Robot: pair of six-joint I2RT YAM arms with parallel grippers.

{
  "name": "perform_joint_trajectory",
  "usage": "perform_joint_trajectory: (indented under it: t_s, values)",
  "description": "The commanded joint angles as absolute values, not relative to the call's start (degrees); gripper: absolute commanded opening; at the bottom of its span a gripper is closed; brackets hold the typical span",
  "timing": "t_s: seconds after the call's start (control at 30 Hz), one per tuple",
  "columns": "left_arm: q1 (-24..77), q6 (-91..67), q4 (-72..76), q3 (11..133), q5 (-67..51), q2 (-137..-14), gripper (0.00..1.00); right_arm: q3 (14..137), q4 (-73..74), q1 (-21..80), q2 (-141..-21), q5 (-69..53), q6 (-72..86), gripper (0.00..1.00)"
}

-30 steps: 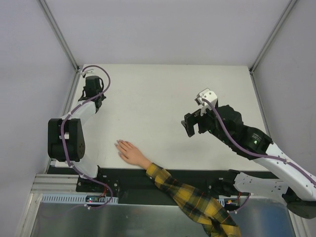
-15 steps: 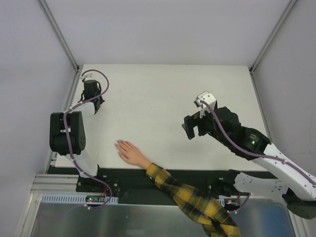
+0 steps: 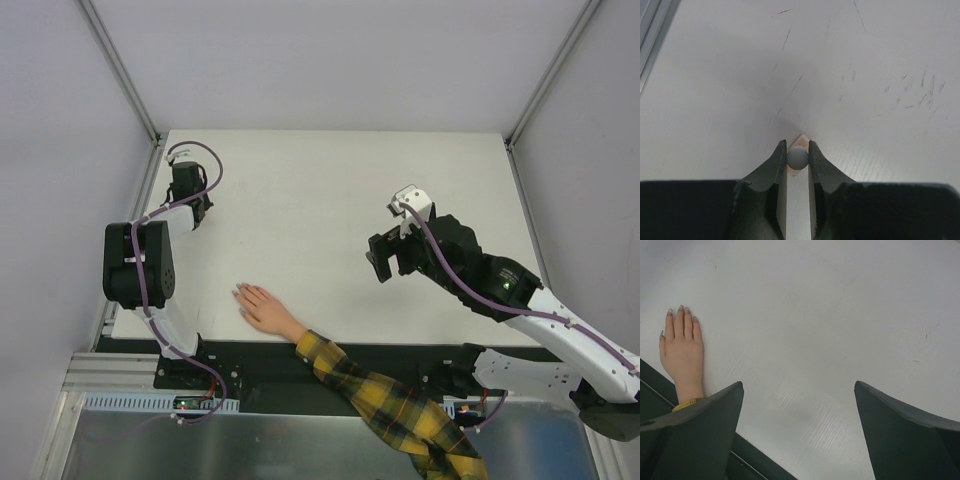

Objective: Paint the nails

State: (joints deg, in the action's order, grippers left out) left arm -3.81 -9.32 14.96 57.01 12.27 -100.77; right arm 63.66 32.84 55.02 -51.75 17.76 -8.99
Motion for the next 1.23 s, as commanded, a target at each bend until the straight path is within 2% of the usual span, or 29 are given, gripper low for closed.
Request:
perform_joint_trajectory:
  t_s: [0.0,0.13,0.27,0.47,0.5,0.6,0.63,0.73,0.9,0.97,1.07,1.2]
  values:
    - [-3.96,-8.09,14.77,58.27,12.48,-101.78,0.0,63.81,32.34,54.93,-50.71,18.46,-8.17,0.96]
    - [-3.96,-7.73,14.41,58.1,13.09,-100.73,0.0,63.46,32.34,54.93,-50.63,18.54,-8.09,0.96]
    - [-3.96,-7.56,12.92,58.8,13.88,-100.37,0.1,63.28,32.34,54.84,-50.71,18.46,-8.09,0.96]
    - [-3.96,-8.26,11.08,59.5,15.21,-98.35,0.38,63.46,32.34,54.93,-50.45,18.19,-8.09,0.96]
    - [-3.96,-8.17,10.99,59.59,15.12,-97.57,0.48,63.46,32.34,54.84,-50.45,18.28,-8.0,0.96]
    - [-3.87,-8.88,8.71,60.64,15.29,-95.2,0.6,63.54,32.69,54.93,-50.27,18.63,-8.0,0.96]
    - [-4.04,-9.22,8.09,60.99,14.86,-94.14,0.75,63.63,33.04,54.93,-50.27,19.68,-7.91,0.96]
    - [-3.87,-11.77,3.79,62.4,13.46,-88.09,0.85,64.95,35.41,54.84,-50.01,22.66,-7.12,0.96]
    - [-3.87,-18.36,-5.43,64.69,0.12,-72.12,0.91,69.33,43.31,54.93,-47.3,29.26,-5.1,0.96]
    - [-3.87,-20.81,-6.15,64.6,-14.5,-67.35,0.95,71.01,47.78,54.84,-46.24,31.46,-4.66,0.96]
    - [-3.87,-24.94,-6.41,63.99,-30.43,-59.43,0.99,73.56,52.45,54.93,-43.51,33.49,-3.17,0.96]
    - [-3.87,-26.98,-7.55,65.73,-39.44,-51.09,0.99,74.79,51.35,54.93,-37.63,29.64,-3.07,0.96]
